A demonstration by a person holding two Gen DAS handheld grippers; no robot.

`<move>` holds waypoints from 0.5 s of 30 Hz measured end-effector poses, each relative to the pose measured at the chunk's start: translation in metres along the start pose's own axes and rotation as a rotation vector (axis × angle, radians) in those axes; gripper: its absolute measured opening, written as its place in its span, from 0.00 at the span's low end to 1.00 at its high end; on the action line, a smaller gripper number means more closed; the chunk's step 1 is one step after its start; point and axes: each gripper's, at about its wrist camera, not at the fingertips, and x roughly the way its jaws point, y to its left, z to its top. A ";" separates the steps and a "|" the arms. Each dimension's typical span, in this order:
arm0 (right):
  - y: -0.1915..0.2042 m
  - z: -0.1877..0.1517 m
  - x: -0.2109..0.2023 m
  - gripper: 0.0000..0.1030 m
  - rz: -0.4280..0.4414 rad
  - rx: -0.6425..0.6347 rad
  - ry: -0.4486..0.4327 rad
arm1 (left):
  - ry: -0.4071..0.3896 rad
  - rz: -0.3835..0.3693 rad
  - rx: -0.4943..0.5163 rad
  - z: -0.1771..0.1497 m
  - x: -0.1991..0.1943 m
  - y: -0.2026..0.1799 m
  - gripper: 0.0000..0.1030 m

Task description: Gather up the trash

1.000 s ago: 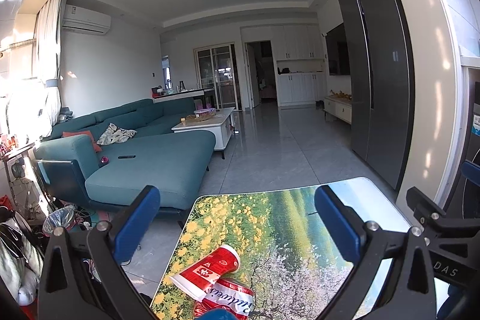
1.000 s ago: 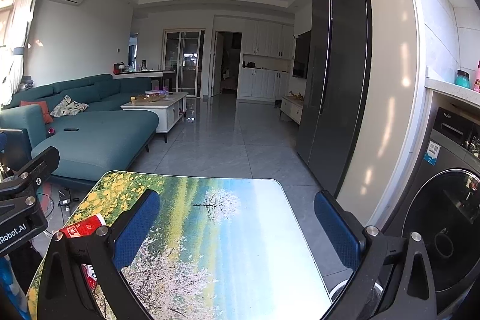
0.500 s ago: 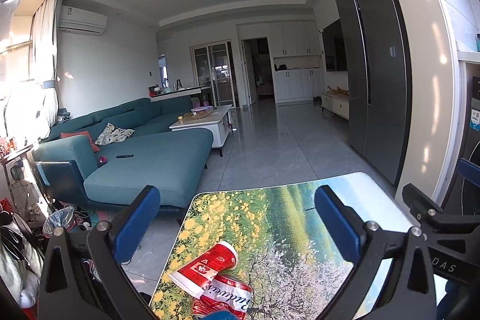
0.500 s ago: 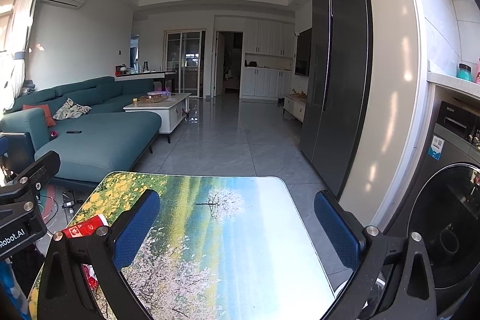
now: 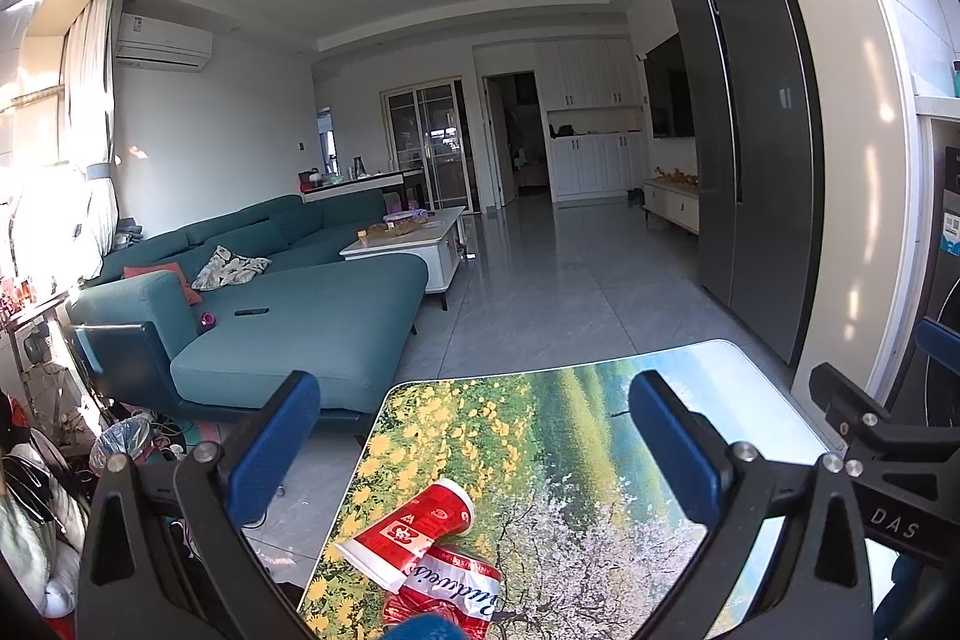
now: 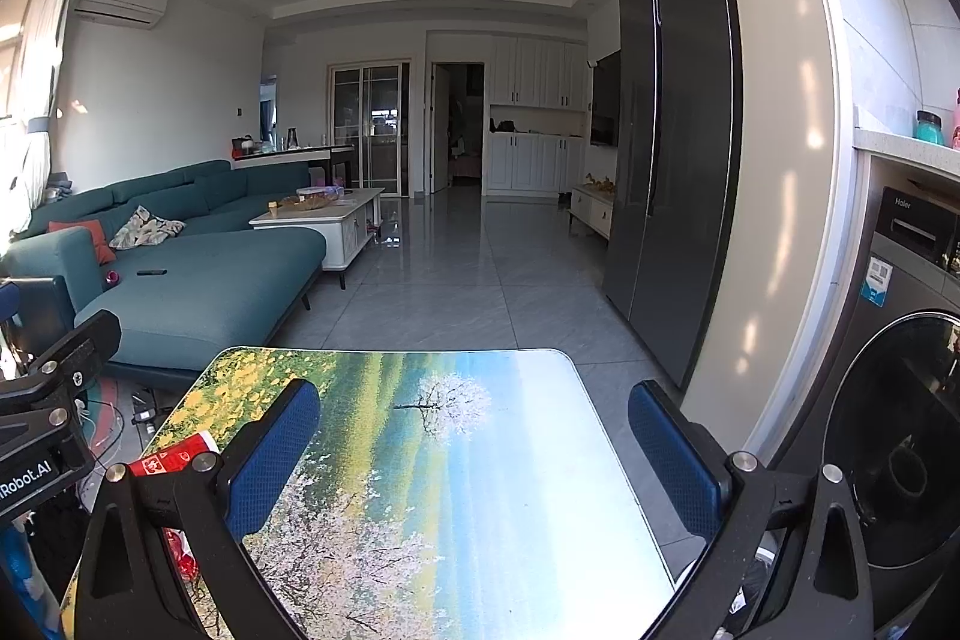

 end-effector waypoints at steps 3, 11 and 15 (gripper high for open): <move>-0.001 -0.001 0.000 1.00 0.001 0.002 0.000 | -0.003 0.002 0.004 0.000 -0.001 -0.001 1.00; -0.002 -0.001 -0.003 1.00 0.012 0.007 0.000 | -0.011 0.006 0.003 0.000 -0.003 -0.003 1.00; -0.001 -0.001 -0.004 1.00 0.009 0.007 -0.002 | -0.017 0.000 0.002 -0.001 -0.004 -0.003 1.00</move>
